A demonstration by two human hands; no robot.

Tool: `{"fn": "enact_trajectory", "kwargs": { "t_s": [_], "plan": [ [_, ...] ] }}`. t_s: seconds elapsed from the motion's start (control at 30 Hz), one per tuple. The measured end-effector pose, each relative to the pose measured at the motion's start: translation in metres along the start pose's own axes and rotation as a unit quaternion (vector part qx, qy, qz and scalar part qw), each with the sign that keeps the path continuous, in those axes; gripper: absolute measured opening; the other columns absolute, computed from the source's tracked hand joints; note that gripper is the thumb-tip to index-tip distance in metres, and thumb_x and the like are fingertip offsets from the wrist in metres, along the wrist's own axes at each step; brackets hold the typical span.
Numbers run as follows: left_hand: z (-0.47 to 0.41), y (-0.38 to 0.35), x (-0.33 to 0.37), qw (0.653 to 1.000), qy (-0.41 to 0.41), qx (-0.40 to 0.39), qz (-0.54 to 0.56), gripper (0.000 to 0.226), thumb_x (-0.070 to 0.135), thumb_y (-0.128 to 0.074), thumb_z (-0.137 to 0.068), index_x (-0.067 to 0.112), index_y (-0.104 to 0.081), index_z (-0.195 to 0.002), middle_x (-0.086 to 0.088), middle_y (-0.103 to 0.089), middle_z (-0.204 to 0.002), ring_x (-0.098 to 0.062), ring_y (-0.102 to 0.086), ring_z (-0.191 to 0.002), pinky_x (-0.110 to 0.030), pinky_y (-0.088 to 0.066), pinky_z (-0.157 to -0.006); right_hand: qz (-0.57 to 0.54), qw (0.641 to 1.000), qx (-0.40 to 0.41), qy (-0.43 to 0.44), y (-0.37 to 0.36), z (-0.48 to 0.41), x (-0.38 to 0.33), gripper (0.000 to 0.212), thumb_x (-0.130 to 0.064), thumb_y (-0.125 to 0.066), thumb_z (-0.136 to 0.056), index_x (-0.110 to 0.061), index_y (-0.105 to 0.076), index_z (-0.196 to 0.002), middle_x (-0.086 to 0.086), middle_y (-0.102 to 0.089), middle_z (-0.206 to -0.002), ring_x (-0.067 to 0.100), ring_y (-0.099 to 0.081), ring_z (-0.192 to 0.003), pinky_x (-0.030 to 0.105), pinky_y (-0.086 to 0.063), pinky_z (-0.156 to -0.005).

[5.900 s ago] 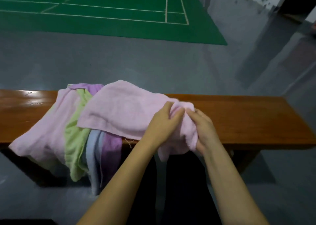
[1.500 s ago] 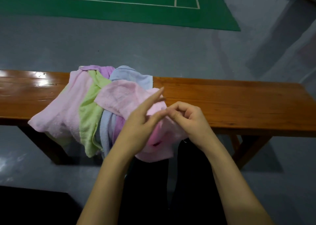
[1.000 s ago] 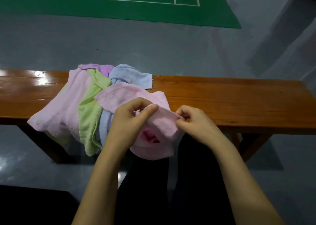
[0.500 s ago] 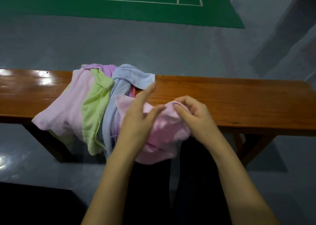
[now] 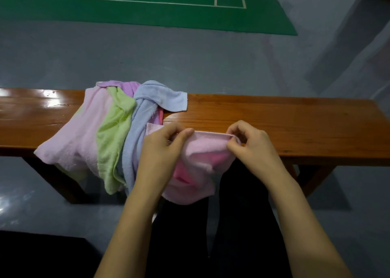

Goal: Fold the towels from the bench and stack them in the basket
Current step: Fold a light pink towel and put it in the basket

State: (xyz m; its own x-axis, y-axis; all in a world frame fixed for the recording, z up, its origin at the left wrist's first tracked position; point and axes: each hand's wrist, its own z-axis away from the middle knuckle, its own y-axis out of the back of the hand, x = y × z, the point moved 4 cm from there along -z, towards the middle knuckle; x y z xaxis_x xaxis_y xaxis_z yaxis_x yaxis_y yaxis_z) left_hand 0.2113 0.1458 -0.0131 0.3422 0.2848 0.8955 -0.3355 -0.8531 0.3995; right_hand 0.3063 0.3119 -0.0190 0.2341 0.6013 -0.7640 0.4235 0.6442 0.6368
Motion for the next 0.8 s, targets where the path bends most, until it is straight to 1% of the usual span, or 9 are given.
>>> {"fn": "enact_trajectory", "kwargs": {
  "t_s": [0.1, 0.17, 0.23, 0.3, 0.37, 0.43, 0.5, 0.67, 0.8],
  "plan": [
    [-0.001, 0.018, -0.009, 0.998, 0.022, 0.05, -0.033, 0.015, 0.025, -0.063, -0.089, 0.018, -0.068, -0.076, 0.008, -0.064, -0.068, 0.0, -0.054, -0.065, -0.017, -0.039, -0.065, -0.033, 0.999, 0.024, -0.009, 0.003, -0.001, 0.004, 0.014, -0.003, -0.054, -0.084, -0.014, -0.061, -0.083, -0.01, -0.058, -0.075, -0.003, -0.05, -0.066, 0.011, -0.036, -0.059],
    [-0.003, 0.022, -0.008, 0.992, 0.024, 0.074, -0.097, 0.014, 0.029, -0.062, -0.09, 0.018, -0.068, -0.083, 0.007, -0.066, -0.076, -0.007, -0.056, -0.073, -0.024, -0.041, -0.069, -0.096, 0.995, 0.015, -0.011, 0.003, -0.001, 0.001, 0.018, -0.005, -0.052, -0.089, -0.018, -0.064, -0.086, -0.009, -0.063, -0.082, 0.0, -0.055, -0.074, 0.017, -0.042, -0.066],
    [-0.002, 0.009, 0.005, 0.994, 0.001, 0.037, -0.102, 0.019, 0.028, -0.062, -0.09, 0.019, -0.067, -0.105, 0.009, -0.066, -0.1, -0.004, -0.056, -0.092, -0.017, -0.041, -0.081, -0.146, 0.989, -0.017, 0.012, -0.001, -0.001, -0.011, 0.02, -0.006, -0.05, -0.094, -0.018, -0.066, -0.091, -0.007, -0.066, -0.09, 0.008, -0.06, -0.086, 0.021, -0.047, -0.074],
    [0.002, -0.014, 0.017, 0.997, -0.027, -0.059, -0.034, 0.032, 0.024, -0.061, -0.09, 0.021, -0.06, -0.122, 0.014, -0.061, -0.111, 0.004, -0.053, -0.103, -0.005, -0.037, -0.088, -0.178, 0.982, -0.054, 0.041, -0.007, 0.0, -0.028, 0.019, -0.006, -0.049, -0.096, -0.013, -0.066, -0.096, -0.003, -0.067, -0.095, 0.008, -0.061, -0.092, 0.016, -0.048, -0.077],
    [0.004, -0.027, 0.022, 0.993, -0.041, -0.109, -0.003, 0.022, 0.021, -0.06, -0.092, 0.024, -0.064, -0.113, 0.02, -0.065, -0.099, 0.007, -0.057, -0.096, -0.005, -0.039, -0.083, -0.191, 0.978, -0.067, 0.052, -0.009, 0.002, -0.033, 0.017, -0.005, -0.05, -0.095, -0.012, -0.065, -0.098, -0.004, -0.067, -0.095, 0.007, -0.061, -0.092, 0.017, -0.049, -0.079],
    [0.002, -0.022, 0.017, 0.996, -0.049, -0.079, -0.014, 0.006, 0.018, -0.063, -0.089, 0.022, -0.068, -0.088, 0.017, -0.066, -0.079, 0.004, -0.058, -0.077, -0.008, -0.04, -0.071, -0.177, 0.981, -0.068, 0.031, -0.006, 0.003, -0.025, 0.016, -0.007, -0.052, -0.093, -0.019, -0.063, -0.098, -0.004, -0.067, -0.09, 0.012, -0.062, -0.088, 0.027, -0.05, -0.077],
    [0.0, -0.012, 0.011, 0.998, -0.045, -0.044, -0.032, 0.012, 0.018, -0.065, -0.088, 0.021, -0.066, -0.076, 0.014, -0.065, -0.07, 0.003, -0.056, -0.067, -0.009, -0.039, -0.065, -0.134, 0.989, -0.059, 0.007, -0.002, 0.004, -0.011, 0.018, -0.008, -0.055, -0.089, -0.024, -0.061, -0.093, -0.004, -0.067, -0.084, 0.013, -0.062, -0.08, 0.033, -0.049, -0.072],
    [-0.001, 0.008, -0.001, 1.0, 0.007, 0.006, -0.016, 0.015, 0.018, -0.064, -0.089, 0.012, -0.066, -0.075, 0.01, -0.062, -0.066, 0.004, -0.052, -0.063, -0.009, -0.038, -0.064, -0.116, 0.993, -0.015, -0.022, 0.009, 0.007, 0.011, 0.024, 0.001, -0.057, -0.078, -0.021, -0.067, -0.082, -0.009, -0.068, -0.081, 0.006, -0.06, -0.077, 0.028, -0.048, -0.072],
    [-0.005, 0.02, -0.02, 0.997, 0.064, 0.043, -0.008, 0.02, 0.024, -0.063, -0.09, 0.017, -0.063, -0.07, 0.015, -0.054, -0.051, -0.001, -0.047, -0.053, -0.017, -0.036, -0.057, -0.141, 0.989, -0.008, -0.046, 0.015, 0.01, 0.016, 0.024, 0.001, -0.054, -0.084, -0.015, -0.071, -0.087, -0.004, -0.069, -0.083, 0.008, -0.062, -0.078, 0.03, -0.051, -0.073]
  ]
}}
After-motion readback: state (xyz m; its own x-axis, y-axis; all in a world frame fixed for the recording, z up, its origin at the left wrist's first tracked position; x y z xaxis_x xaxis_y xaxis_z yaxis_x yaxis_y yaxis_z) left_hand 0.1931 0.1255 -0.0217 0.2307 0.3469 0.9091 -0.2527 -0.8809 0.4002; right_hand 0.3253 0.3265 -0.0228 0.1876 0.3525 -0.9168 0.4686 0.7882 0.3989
